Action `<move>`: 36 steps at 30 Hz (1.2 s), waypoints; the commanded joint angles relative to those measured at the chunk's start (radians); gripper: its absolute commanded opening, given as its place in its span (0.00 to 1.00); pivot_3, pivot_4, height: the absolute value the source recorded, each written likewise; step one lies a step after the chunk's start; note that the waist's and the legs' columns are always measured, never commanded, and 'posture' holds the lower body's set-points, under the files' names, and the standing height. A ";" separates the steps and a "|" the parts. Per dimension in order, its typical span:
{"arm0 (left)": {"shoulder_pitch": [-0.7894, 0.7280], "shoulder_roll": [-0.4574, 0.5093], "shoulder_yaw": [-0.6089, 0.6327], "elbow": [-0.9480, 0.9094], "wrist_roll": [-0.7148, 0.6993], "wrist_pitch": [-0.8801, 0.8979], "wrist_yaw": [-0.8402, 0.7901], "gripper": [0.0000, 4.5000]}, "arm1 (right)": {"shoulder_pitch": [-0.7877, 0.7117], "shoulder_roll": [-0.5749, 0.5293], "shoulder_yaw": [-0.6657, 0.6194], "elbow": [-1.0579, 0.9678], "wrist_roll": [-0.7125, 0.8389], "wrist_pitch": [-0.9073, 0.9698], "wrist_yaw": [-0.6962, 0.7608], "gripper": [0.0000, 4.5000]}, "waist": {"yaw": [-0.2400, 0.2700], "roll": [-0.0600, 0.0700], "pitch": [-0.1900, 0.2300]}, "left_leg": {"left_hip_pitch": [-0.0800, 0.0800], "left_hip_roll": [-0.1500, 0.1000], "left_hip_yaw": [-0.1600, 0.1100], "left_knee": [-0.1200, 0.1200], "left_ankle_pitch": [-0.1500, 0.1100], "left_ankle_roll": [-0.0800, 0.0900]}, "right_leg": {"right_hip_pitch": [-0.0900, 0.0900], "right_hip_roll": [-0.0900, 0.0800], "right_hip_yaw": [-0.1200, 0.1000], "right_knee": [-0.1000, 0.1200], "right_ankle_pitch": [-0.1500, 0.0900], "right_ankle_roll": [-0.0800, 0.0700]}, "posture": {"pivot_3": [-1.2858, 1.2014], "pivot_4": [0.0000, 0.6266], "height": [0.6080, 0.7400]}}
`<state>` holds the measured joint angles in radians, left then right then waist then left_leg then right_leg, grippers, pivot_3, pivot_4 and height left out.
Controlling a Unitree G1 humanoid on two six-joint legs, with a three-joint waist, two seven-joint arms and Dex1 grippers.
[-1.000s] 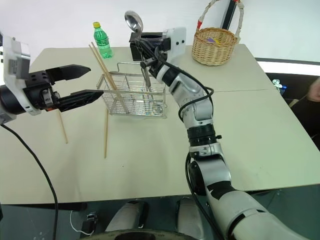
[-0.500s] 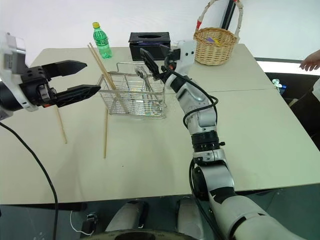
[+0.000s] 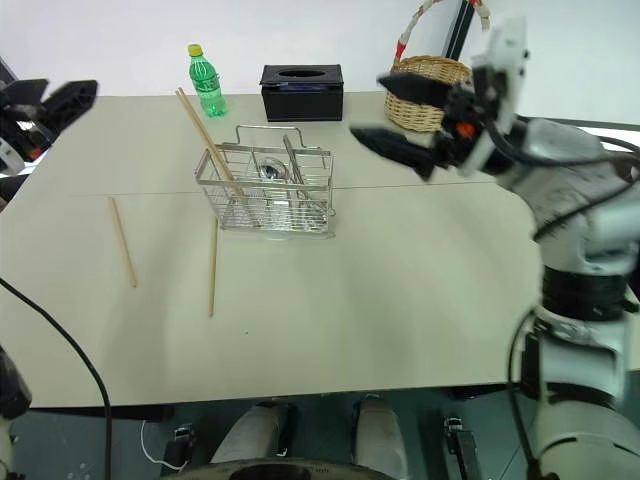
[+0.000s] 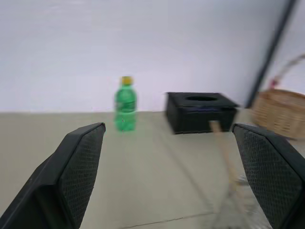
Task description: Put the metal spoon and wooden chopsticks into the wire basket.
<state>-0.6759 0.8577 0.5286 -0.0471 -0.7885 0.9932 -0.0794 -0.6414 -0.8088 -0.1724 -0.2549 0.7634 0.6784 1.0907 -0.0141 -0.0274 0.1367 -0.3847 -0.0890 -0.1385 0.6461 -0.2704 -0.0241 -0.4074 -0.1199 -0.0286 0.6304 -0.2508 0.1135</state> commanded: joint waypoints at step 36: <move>-0.503 -0.220 -0.082 1.300 0.496 -0.239 0.299 0.80 | 0.550 -0.054 -0.170 -0.417 0.234 0.062 -0.204 0.92 | 0.028 -0.008 -0.001 | -0.005 -0.003 0.000 0.002 0.000 -0.001 | -0.002 -0.006 -0.002 -0.001 0.002 0.004 | 0.52 0.24 0.40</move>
<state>-1.1533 0.6235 0.4267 1.2448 -0.2851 0.7663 0.2139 -0.0918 -0.8672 -0.3117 -0.6453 0.9776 0.7591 0.8916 0.0143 -0.0352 0.1358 -0.3897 -0.0918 -0.1384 0.6484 -0.2704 -0.0247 -0.4094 -0.1261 -0.0303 0.6291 -0.2485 0.1177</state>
